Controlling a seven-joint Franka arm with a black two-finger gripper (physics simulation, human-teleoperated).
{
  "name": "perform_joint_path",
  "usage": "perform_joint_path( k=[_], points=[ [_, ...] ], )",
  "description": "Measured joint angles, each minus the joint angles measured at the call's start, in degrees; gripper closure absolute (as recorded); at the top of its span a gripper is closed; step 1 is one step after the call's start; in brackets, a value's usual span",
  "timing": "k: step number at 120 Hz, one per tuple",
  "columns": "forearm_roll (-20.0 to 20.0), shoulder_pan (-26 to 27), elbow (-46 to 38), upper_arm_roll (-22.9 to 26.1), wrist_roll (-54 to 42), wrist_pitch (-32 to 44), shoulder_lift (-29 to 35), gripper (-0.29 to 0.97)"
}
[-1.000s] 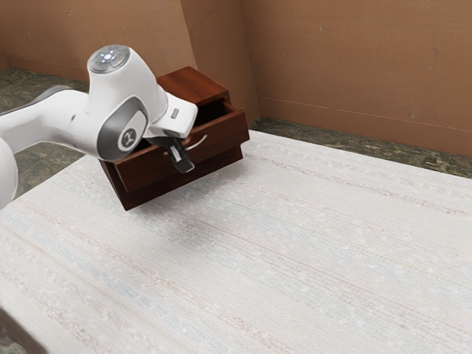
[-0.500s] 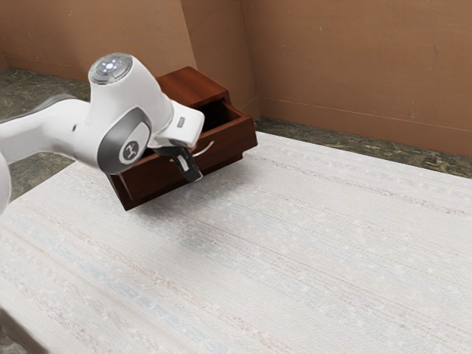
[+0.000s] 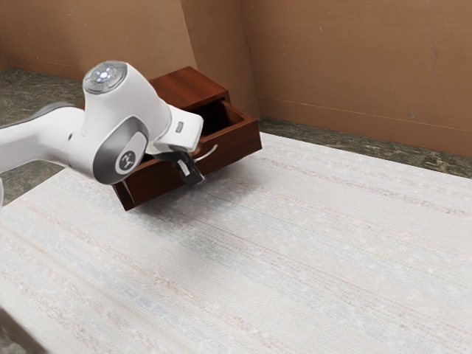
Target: Pull the drawer handle with one arm to open the drawer
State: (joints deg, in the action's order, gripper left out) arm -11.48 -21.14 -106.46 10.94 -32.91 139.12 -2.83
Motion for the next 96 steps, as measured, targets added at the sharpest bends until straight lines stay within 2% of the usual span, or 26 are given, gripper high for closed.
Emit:
perform_joint_path(
  k=[39,96],
  points=[
    [0.2,-0.1,-1.3,0.1,1.8,1.8,0.7,0.29],
    [-0.1,2.6,-6.8,0.1,5.3,3.6,5.4,0.34]
  ],
)
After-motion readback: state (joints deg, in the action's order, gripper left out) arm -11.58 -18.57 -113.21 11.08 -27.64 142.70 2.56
